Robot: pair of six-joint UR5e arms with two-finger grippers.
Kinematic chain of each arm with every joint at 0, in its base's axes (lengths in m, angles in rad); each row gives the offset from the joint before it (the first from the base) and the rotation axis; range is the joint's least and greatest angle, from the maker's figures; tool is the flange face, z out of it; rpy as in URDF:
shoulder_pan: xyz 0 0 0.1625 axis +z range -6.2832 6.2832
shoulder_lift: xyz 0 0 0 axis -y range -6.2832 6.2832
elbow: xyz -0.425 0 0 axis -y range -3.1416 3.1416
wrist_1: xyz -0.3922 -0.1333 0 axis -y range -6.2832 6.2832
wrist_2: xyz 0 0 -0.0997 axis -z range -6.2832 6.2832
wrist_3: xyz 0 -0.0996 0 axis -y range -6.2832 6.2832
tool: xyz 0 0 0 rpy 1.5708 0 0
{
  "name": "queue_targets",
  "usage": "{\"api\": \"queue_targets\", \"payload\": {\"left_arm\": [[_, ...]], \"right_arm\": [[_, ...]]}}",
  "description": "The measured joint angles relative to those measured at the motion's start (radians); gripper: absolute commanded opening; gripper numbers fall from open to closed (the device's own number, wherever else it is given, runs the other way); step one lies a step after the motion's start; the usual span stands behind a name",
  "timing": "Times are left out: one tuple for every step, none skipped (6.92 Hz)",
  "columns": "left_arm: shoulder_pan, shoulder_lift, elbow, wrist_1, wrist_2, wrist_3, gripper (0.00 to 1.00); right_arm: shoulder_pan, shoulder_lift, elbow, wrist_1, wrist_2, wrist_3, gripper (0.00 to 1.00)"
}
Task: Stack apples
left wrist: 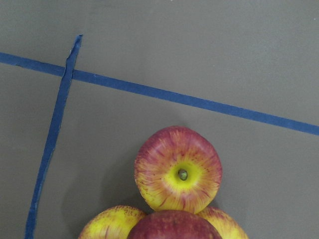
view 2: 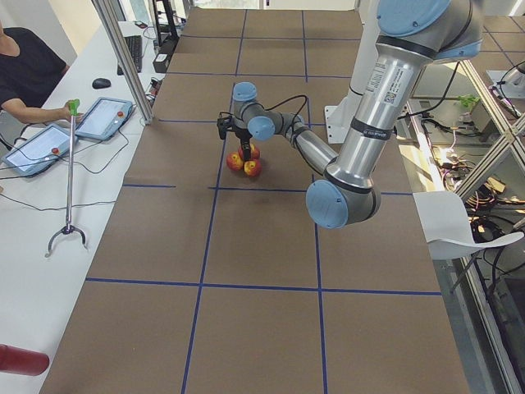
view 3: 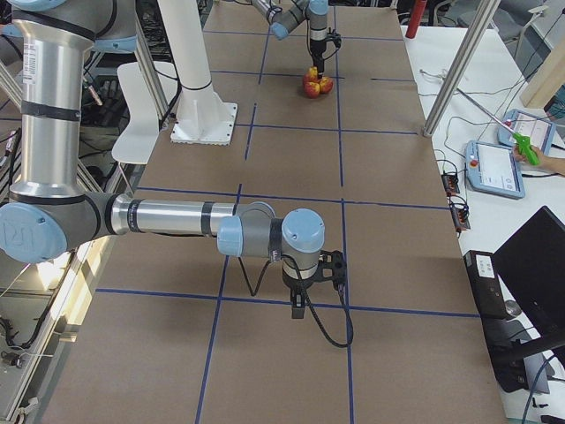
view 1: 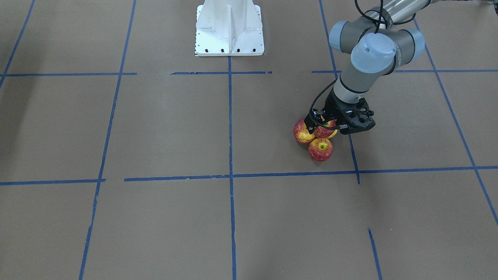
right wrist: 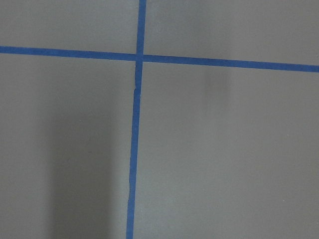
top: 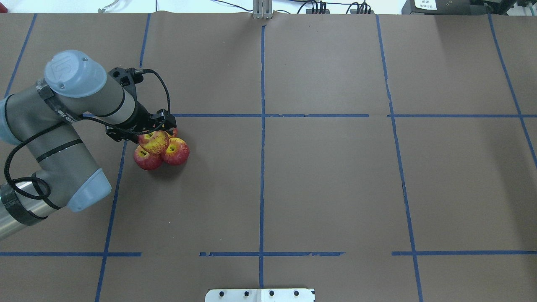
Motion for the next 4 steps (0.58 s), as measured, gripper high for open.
{"api": "queue_targets", "payload": {"left_arm": [[-0.011, 0.003, -0.011, 0.004, 0.000, 0.004, 1.00], [-0.044, 0.008, -0.032, 0.014, 0.000, 0.026, 1.00], [-0.093, 0.012, -0.073, 0.051, -0.001, 0.089, 1.00], [-0.144, 0.018, -0.128, 0.112, -0.005, 0.178, 1.00]], "right_arm": [[0.000, 0.000, 0.000, 0.000, 0.000, 0.000, 1.00], [0.000, 0.000, 0.000, 0.000, 0.000, 0.000, 1.00], [0.000, 0.000, 0.000, -0.001, 0.000, 0.000, 1.00], [0.000, 0.000, 0.000, -0.001, 0.000, 0.000, 1.00]]}}
